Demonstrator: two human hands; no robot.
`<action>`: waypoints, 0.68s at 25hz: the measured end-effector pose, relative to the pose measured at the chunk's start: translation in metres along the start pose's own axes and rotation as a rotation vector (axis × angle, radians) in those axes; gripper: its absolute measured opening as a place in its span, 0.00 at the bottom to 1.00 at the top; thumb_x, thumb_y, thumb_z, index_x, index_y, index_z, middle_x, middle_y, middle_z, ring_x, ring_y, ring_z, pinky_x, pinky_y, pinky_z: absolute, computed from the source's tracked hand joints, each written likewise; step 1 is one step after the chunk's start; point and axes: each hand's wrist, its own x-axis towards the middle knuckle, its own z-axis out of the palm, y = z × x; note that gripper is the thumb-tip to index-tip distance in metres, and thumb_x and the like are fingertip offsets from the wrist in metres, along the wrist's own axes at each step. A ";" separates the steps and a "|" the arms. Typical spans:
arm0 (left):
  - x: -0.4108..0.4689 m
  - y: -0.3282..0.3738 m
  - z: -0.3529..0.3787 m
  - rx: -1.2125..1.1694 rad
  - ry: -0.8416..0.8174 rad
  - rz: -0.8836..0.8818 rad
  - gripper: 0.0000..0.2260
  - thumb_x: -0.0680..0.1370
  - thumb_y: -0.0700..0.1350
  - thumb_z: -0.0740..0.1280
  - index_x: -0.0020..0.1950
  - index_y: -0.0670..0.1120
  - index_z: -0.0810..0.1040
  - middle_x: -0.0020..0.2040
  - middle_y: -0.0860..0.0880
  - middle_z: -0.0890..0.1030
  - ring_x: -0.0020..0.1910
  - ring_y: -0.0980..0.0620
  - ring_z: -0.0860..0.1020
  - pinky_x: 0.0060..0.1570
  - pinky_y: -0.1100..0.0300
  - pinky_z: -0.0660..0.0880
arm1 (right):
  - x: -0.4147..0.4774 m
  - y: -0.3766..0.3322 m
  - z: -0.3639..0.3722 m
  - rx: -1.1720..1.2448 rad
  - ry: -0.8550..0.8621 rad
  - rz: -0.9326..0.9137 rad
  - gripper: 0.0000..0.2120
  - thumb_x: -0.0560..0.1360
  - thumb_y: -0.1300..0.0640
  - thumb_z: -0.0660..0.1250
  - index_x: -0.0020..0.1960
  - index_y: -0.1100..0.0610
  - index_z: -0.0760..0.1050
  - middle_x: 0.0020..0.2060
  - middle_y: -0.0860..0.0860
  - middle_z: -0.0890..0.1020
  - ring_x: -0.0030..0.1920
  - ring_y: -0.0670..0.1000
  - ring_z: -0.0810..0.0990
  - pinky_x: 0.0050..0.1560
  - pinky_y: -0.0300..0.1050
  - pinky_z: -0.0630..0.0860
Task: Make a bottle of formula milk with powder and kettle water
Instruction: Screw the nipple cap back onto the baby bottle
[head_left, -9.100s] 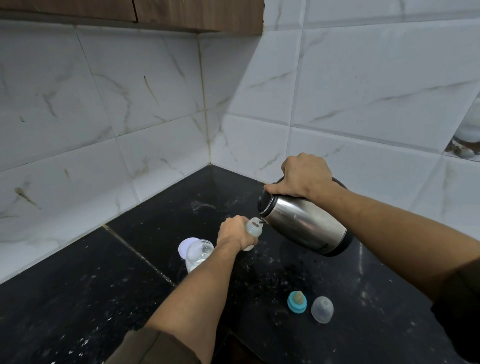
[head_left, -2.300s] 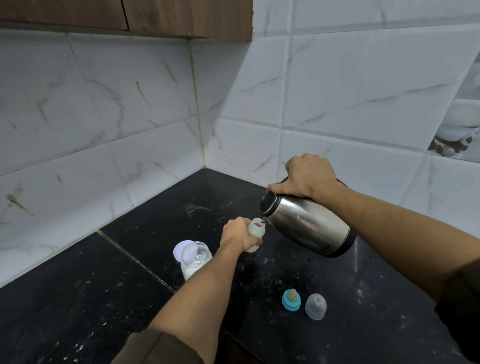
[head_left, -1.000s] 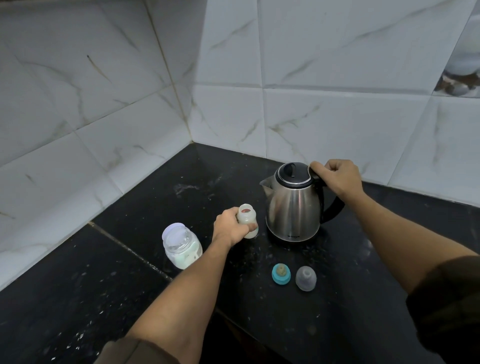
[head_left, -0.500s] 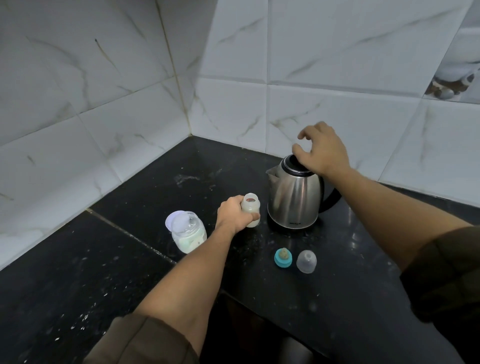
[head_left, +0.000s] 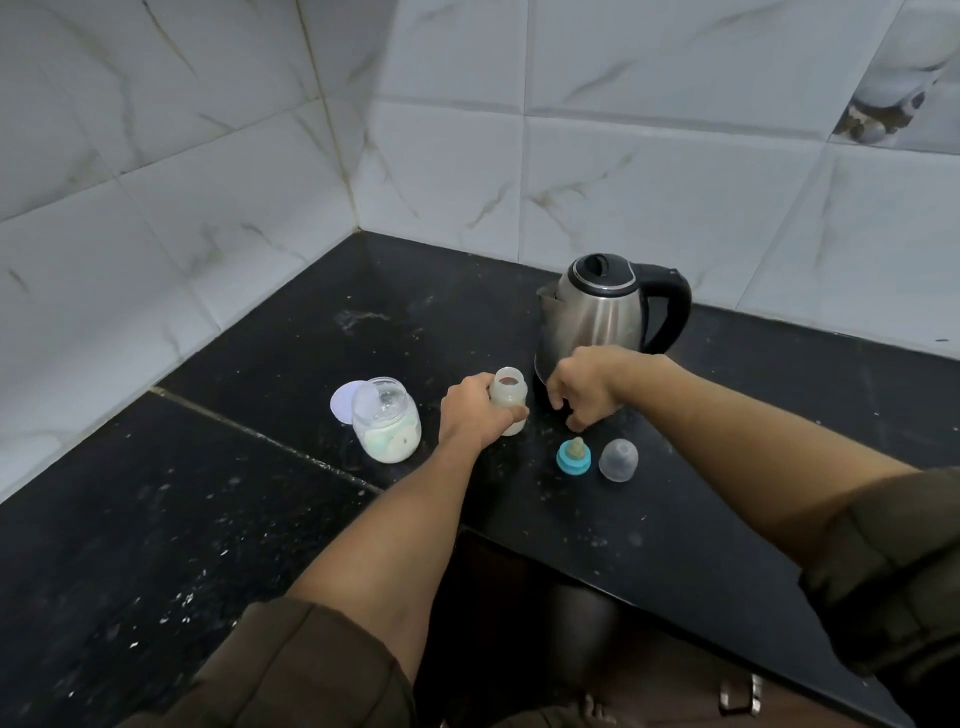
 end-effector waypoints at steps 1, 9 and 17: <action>-0.001 -0.003 0.002 0.001 -0.002 0.000 0.22 0.67 0.57 0.80 0.58 0.52 0.83 0.50 0.51 0.85 0.52 0.48 0.82 0.56 0.52 0.78 | 0.001 -0.001 0.008 -0.030 -0.032 0.014 0.21 0.70 0.44 0.77 0.60 0.45 0.78 0.50 0.46 0.83 0.50 0.52 0.81 0.51 0.51 0.81; -0.004 -0.014 0.011 -0.048 -0.003 0.015 0.27 0.67 0.57 0.80 0.64 0.52 0.82 0.54 0.52 0.86 0.56 0.50 0.83 0.60 0.50 0.79 | 0.008 -0.011 0.049 -0.135 -0.100 0.038 0.33 0.69 0.43 0.80 0.71 0.46 0.75 0.59 0.48 0.83 0.53 0.53 0.81 0.46 0.48 0.77; -0.005 -0.015 0.009 -0.065 -0.026 0.019 0.29 0.67 0.58 0.81 0.66 0.52 0.81 0.56 0.53 0.85 0.57 0.52 0.82 0.61 0.50 0.78 | 0.010 -0.008 0.035 -0.134 -0.035 0.006 0.27 0.71 0.42 0.76 0.67 0.47 0.77 0.54 0.51 0.82 0.49 0.53 0.80 0.42 0.48 0.76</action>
